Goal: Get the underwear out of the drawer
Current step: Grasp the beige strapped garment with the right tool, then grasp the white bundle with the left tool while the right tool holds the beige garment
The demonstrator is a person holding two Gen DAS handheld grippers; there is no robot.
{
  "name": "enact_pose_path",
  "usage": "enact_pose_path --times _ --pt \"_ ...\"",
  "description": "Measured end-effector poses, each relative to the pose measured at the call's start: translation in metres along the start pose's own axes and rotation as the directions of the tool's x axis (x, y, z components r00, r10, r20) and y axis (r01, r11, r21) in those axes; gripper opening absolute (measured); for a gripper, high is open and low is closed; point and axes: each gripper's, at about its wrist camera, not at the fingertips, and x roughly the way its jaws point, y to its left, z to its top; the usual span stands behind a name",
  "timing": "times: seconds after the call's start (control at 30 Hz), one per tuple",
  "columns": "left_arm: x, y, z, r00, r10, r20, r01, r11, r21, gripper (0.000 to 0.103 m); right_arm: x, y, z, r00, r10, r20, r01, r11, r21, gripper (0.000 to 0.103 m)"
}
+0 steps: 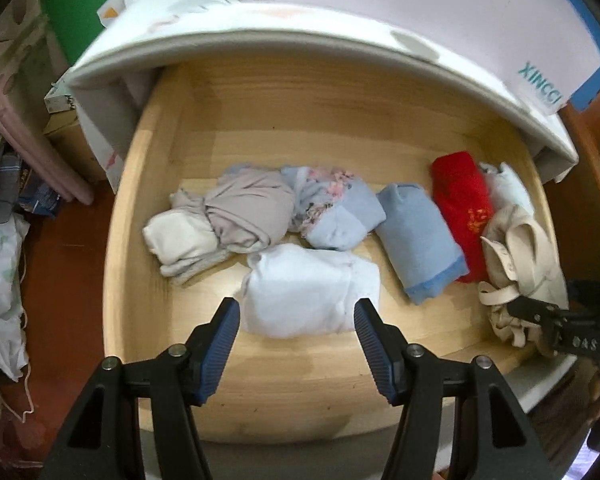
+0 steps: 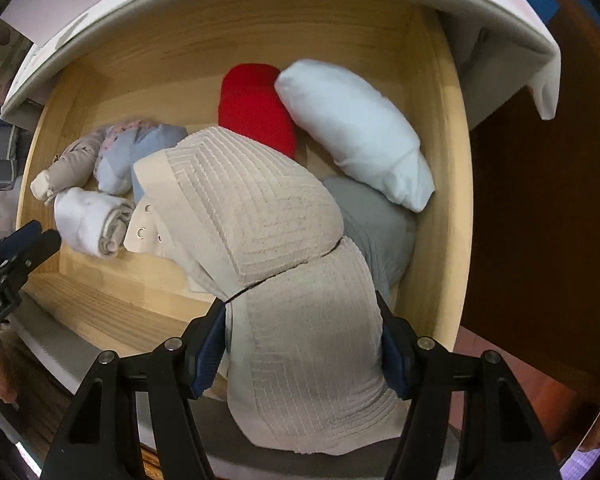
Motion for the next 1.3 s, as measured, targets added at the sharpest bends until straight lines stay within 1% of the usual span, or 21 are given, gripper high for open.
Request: enact_pose_path --times 0.13,0.23,0.3,0.4,0.47,0.53,0.67,0.77,0.83,1.0,1.1,1.17,1.27,1.3 --pt "0.015 -0.010 0.005 0.998 0.037 -0.049 -0.037 0.999 0.006 0.061 0.004 -0.001 -0.005 1.000 -0.002 0.002 0.002 1.000 0.001 0.062" --pt "0.023 -0.015 0.007 0.995 0.074 -0.064 -0.073 0.997 0.014 0.061 0.008 -0.006 -0.009 1.000 0.001 -0.005 -0.001 1.000 0.001 0.062" --pt "0.026 -0.018 0.010 0.995 0.080 -0.059 -0.080 0.997 0.010 0.062 0.012 -0.008 -0.010 1.000 0.008 -0.009 -0.008 1.000 0.004 0.062" --pt "0.028 -0.019 0.015 0.994 0.080 -0.072 -0.081 0.997 -0.011 0.063 0.014 -0.009 -0.012 1.000 0.014 -0.006 -0.014 1.000 0.003 0.062" --pt "0.030 -0.017 0.019 0.991 0.087 -0.101 -0.091 0.995 -0.033 0.064 0.015 -0.010 -0.012 1.000 0.023 -0.007 -0.023 1.000 0.008 0.062" --pt "0.029 -0.015 0.023 0.992 0.068 -0.110 -0.076 0.995 -0.071 0.064 0.016 -0.011 -0.012 1.000 0.029 -0.008 -0.029 1.000 0.007 0.062" --pt "0.027 -0.017 0.029 0.992 0.065 -0.106 -0.072 0.995 -0.067 0.065 0.019 -0.017 -0.013 0.999 0.038 -0.010 -0.038 0.999 0.000 0.062" --pt "0.035 -0.016 0.034 0.991 0.065 -0.114 -0.073 0.995 -0.065 0.072 0.022 -0.018 -0.012 0.999 0.043 -0.012 -0.043 0.999 -0.002 0.062" --pt "0.042 -0.012 0.039 0.991 0.062 -0.119 -0.071 0.995 -0.073 0.079 0.023 -0.019 -0.012 0.999 0.048 -0.012 -0.048 0.999 0.001 0.062" --pt "0.053 -0.006 0.047 0.987 0.058 -0.152 -0.072 0.993 -0.093 0.083 0.027 -0.020 -0.013 0.999 0.052 -0.014 -0.052 0.999 -0.003 0.062" --pt "0.063 -0.005 0.051 0.977 0.041 -0.210 -0.064 0.992 -0.107 0.084 0.030 -0.022 -0.013 0.998 0.059 -0.020 -0.059 0.998 0.003 0.063" --pt "0.064 -0.002 0.053 0.977 0.032 -0.211 -0.059 0.991 -0.120 0.084 0.030 -0.021 -0.013 0.998 0.055 -0.020 -0.055 0.998 0.003 0.063" --pt "0.065 0.003 0.054 0.978 0.012 -0.210 -0.044 0.988 -0.149 0.080 0.031 -0.018 -0.014 0.999 0.050 -0.018 -0.050 0.999 0.001 0.063" --pt "0.066 0.002 0.055 0.977 0.007 -0.213 -0.041 0.987 -0.155 0.076 0.031 -0.018 -0.014 0.999 0.050 -0.017 -0.050 0.999 0.001 0.063"
